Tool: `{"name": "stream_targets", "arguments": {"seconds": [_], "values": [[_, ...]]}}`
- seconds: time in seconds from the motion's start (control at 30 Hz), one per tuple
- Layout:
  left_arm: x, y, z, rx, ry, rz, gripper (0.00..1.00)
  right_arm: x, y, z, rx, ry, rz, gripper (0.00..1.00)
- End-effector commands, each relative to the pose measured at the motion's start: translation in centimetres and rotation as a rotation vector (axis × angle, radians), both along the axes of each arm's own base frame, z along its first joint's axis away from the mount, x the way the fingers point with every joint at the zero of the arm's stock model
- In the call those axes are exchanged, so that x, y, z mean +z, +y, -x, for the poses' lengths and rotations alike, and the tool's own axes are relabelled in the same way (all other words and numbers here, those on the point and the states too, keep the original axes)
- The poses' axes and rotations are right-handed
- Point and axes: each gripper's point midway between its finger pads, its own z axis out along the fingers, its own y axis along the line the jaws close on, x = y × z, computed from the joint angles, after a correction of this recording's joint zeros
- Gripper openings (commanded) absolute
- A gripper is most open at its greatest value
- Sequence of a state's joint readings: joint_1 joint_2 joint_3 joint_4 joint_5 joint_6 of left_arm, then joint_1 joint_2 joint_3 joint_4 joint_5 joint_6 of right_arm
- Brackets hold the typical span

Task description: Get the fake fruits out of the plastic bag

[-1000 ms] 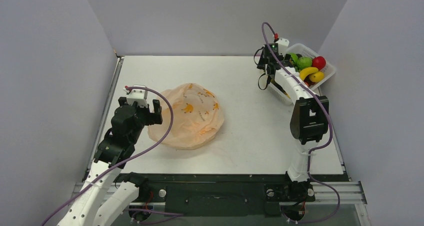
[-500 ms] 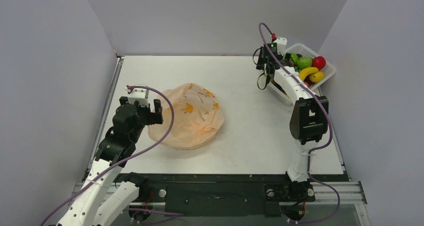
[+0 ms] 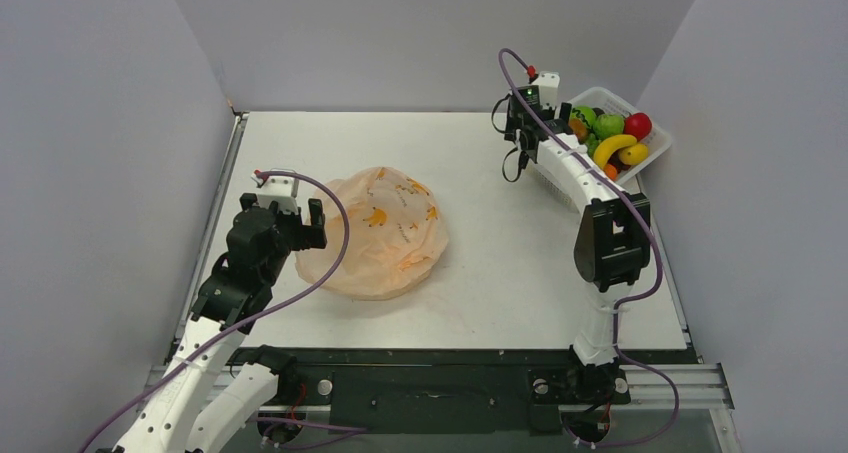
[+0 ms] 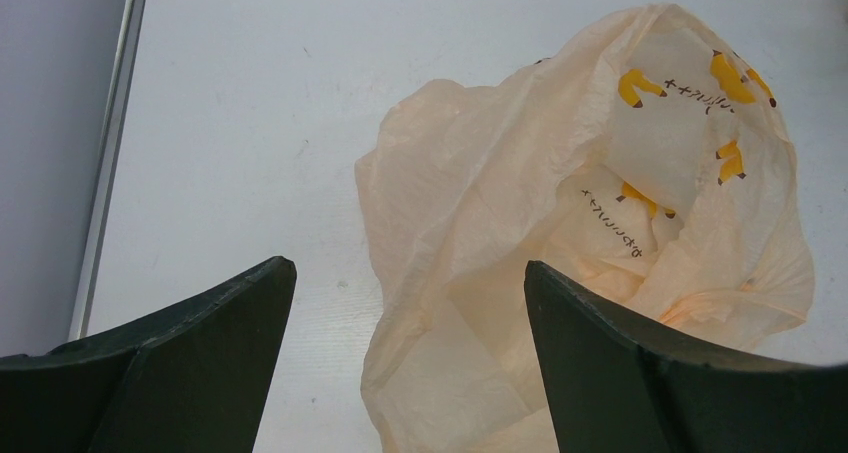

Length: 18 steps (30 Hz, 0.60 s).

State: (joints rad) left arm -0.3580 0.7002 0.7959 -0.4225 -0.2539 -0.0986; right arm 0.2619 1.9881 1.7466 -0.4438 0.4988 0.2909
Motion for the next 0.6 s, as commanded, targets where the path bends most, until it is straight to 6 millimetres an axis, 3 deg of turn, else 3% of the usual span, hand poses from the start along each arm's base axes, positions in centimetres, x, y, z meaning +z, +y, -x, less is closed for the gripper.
{"name": "stream_targets", "arguments": {"seconds": [0.0,0.17,0.3,0.43,0.47,0.57], "values": [[0.8,-0.2,-0.2,-0.009,-0.029,0.009,0.84,5.2,0.2,0.7,-0.013,-0.097,0.024,0.79],[0.8,-0.2,-0.2,-0.011,-0.027,0.009,0.84,5.6,1.2,2.0,0.0,-0.104,0.012,0.78],[0.9,-0.3,-0.2,-0.015,-0.032,0.014,0.84,7.7,3.1,4.5,0.034,-0.15,-0.019,0.78],[2.1,-0.4,0.0,-0.019,-0.076,0.039,0.85,10.9,6.6,8.5,0.139,-0.214,-0.057,0.78],[2.6,-0.4,0.1,-0.02,-0.091,0.051,0.85,12.1,6.7,9.8,0.156,-0.233,-0.061,0.78],[5.7,-0.7,0.7,-0.044,-0.149,0.09,0.87,14.4,8.3,13.6,0.214,-0.274,-0.039,0.78]]}}
